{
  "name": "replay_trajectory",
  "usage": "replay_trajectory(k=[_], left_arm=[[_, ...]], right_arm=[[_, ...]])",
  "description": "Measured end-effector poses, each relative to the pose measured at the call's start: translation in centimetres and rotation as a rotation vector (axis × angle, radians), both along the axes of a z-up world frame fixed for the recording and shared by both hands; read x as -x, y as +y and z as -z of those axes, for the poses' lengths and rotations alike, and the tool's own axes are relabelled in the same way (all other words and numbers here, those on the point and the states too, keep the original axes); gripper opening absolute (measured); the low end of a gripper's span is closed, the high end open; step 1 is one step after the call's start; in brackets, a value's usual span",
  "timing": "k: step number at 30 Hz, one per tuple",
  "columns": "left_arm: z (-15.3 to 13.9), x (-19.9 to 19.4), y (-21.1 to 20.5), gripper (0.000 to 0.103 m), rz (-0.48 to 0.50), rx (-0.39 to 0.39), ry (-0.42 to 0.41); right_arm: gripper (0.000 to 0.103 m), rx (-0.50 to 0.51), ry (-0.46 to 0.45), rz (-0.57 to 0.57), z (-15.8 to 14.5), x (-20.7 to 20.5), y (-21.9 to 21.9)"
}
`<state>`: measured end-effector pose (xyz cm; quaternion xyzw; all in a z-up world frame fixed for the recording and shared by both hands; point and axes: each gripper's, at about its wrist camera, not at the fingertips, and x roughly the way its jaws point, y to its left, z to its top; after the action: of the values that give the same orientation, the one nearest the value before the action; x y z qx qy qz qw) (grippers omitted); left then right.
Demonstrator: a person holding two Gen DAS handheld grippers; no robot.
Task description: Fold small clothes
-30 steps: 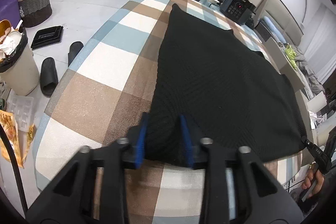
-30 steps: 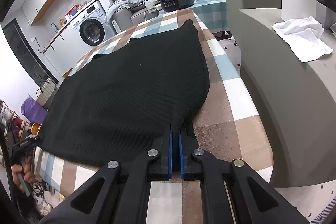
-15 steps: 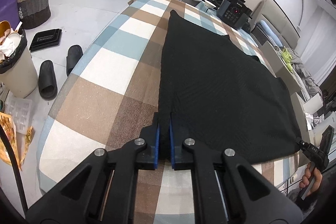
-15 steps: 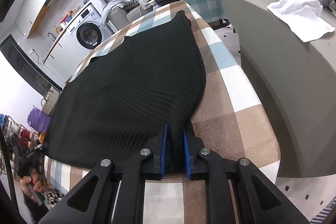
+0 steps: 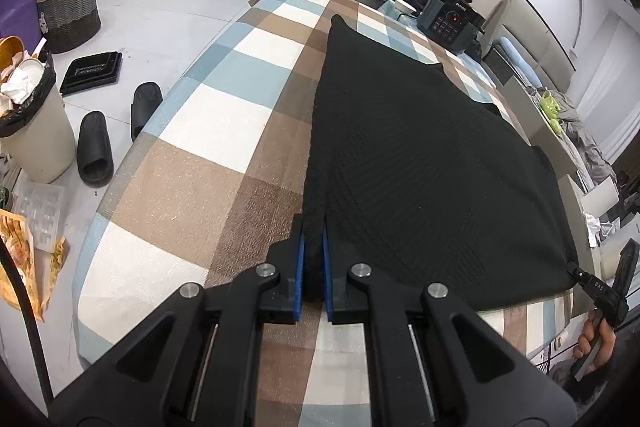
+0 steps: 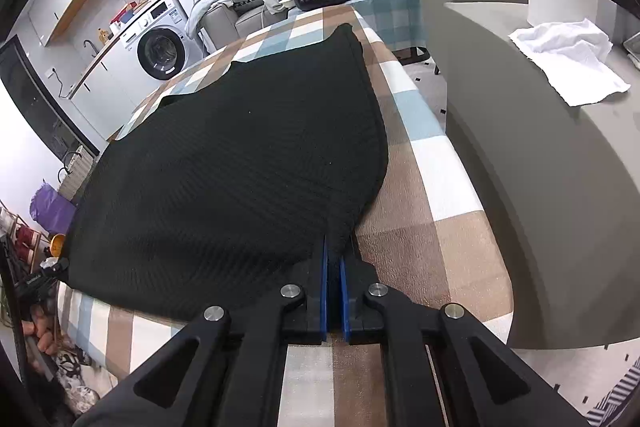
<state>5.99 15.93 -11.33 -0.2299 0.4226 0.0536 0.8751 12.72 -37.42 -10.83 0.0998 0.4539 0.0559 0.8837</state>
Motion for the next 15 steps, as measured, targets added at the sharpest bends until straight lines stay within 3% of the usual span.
replay_trajectory(k=[3,7,13,15], left_arm=[[-0.1,0.1,0.1,0.006,0.000,0.003,0.009],[-0.5,0.8,0.6,0.007,-0.025,0.029,0.016],[-2.0,2.3,0.5,0.023,-0.056,-0.039,0.024],[-2.6,2.8,0.2,0.038,-0.056,-0.061,0.010]], right_arm=[[0.008,0.015,0.016,0.005,-0.3,-0.1,0.3],[0.017,0.022,-0.033,0.063,-1.8,0.6,0.0],[0.040,0.006,-0.139,0.040,-4.6,2.2,1.9],[0.041,0.004,-0.134,-0.025,-4.8,2.1,3.6]])
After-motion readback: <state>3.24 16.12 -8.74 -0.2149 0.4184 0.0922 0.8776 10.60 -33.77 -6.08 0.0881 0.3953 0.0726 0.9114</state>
